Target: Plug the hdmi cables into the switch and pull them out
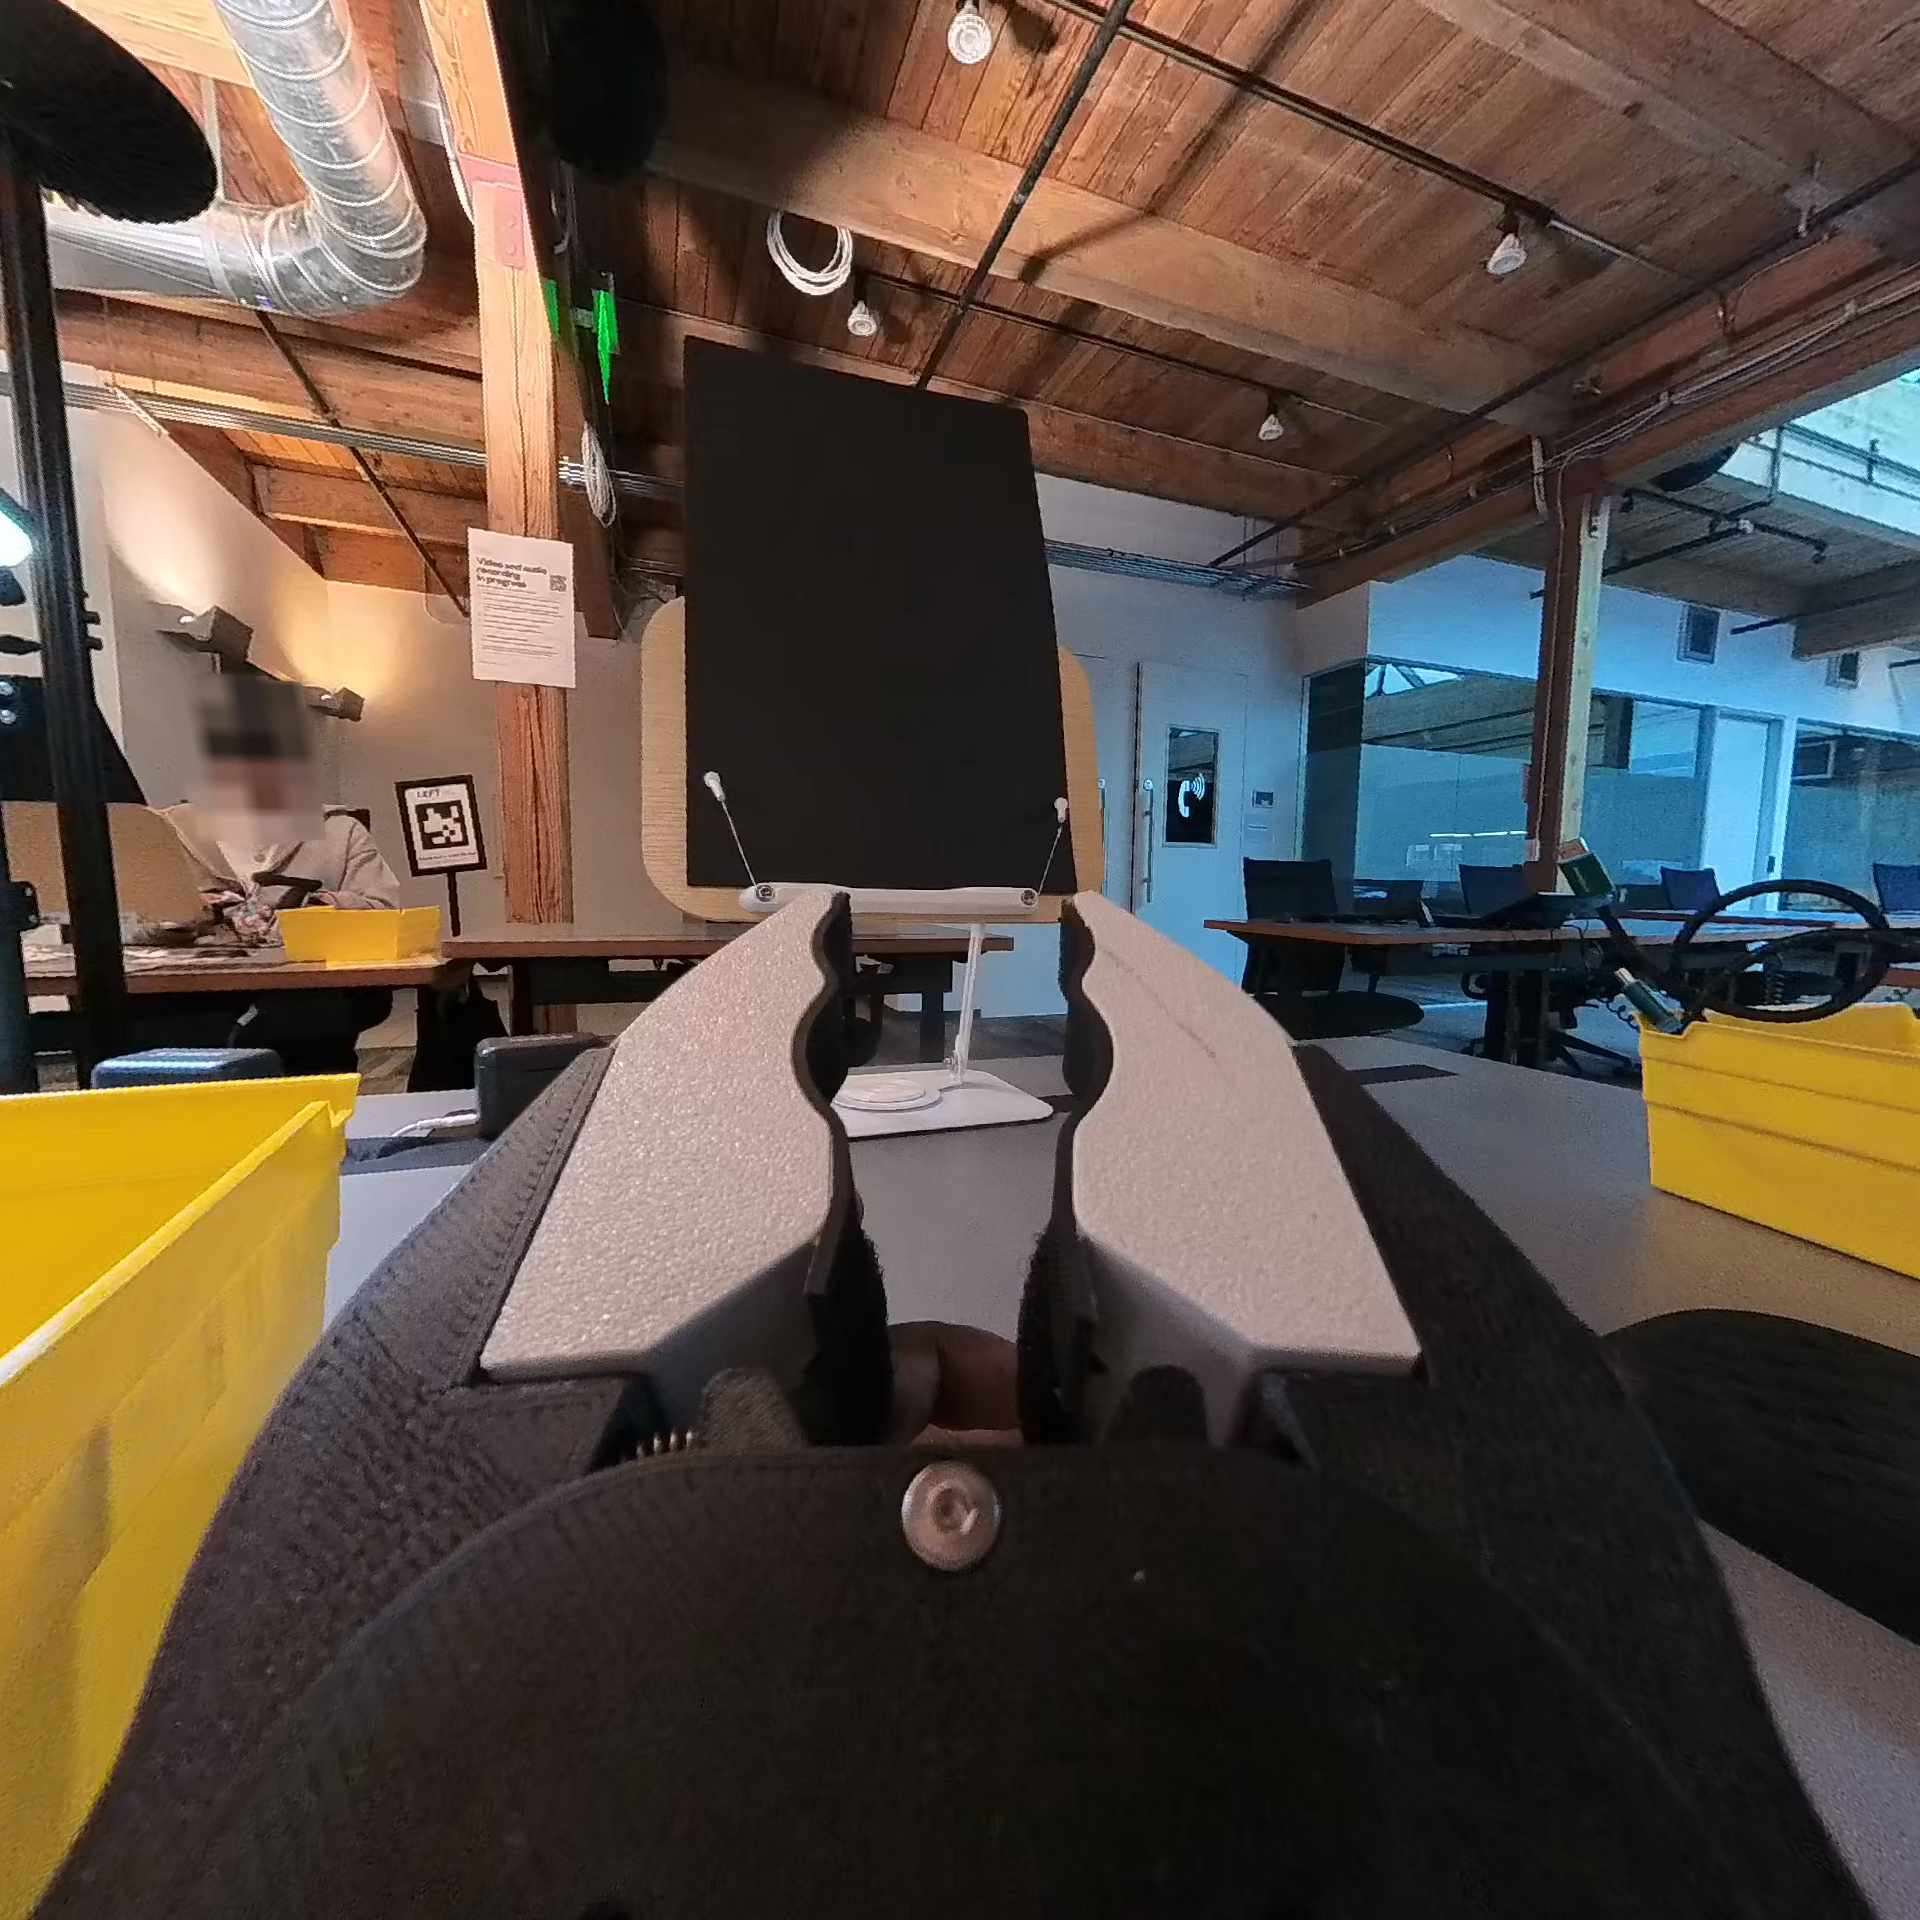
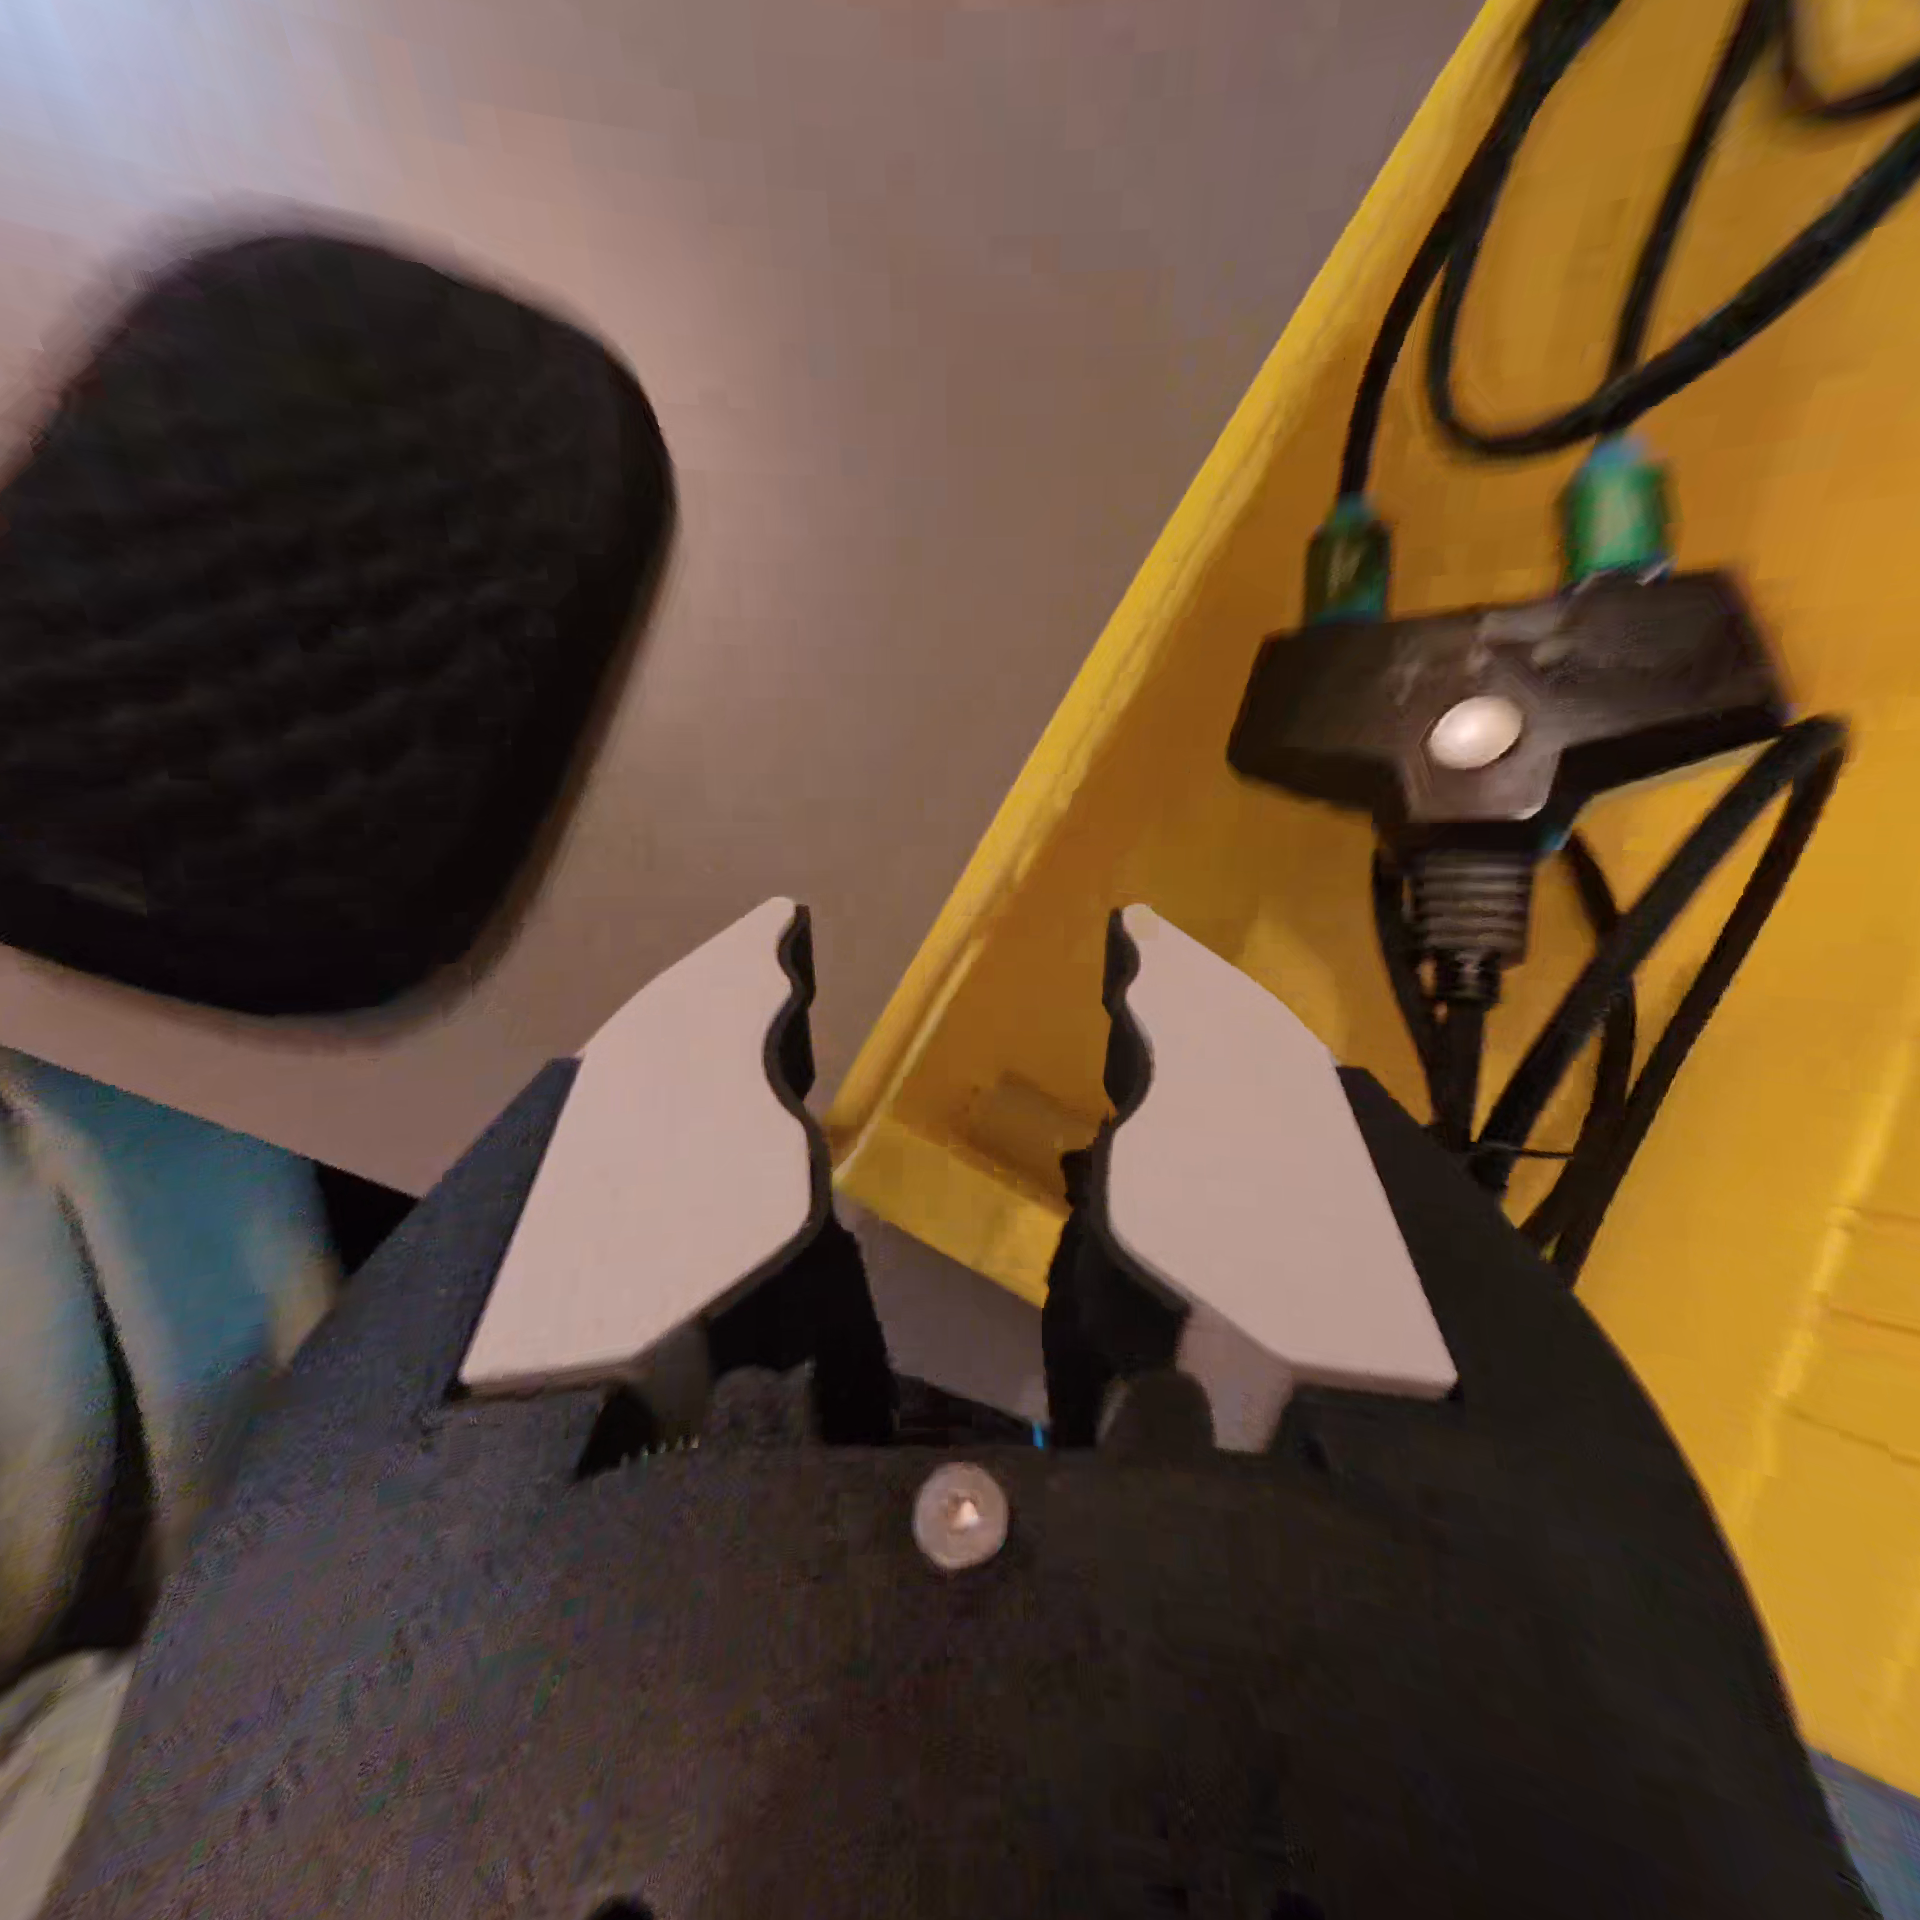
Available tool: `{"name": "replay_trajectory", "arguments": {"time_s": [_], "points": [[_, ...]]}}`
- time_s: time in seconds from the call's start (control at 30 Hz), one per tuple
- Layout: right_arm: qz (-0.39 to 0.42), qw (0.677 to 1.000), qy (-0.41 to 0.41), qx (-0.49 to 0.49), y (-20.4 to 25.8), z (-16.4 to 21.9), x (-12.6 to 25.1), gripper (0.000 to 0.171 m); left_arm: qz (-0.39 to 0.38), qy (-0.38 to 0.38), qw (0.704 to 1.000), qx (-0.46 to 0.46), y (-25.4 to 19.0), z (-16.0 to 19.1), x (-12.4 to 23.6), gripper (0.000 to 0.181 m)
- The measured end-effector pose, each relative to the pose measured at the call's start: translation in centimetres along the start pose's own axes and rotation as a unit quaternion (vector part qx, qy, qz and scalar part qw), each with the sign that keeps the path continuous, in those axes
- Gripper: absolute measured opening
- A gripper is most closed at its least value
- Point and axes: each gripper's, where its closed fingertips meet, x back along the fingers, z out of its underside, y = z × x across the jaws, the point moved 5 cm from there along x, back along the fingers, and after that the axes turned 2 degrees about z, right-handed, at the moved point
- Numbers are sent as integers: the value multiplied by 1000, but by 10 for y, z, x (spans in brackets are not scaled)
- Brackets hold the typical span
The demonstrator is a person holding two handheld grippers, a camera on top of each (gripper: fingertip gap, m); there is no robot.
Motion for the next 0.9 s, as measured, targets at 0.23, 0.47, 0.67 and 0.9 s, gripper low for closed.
{"name": "replay_trajectory", "arguments": {"time_s": [0.23, 0.47, 0.67, 0.9], "points": [[111, 978, 88, 154, 7, -10, -33, 26, 4, 0, 1000, 3, -1, 0, 0, 38], [72, 992, -55, 84, 17, -41, -63, 27, 5, 0, 1000, 3, -2, 0, 0, 38], [125, 979, -65, 149, 21, -49, -80, 29, 8, -1, 1000, 8, -2, 0, 0, 38], [123, 972, -37, 197, 17, -36, -77, 28, 11, -4, 1000, 7, -4, -1, 0, 38]]}}
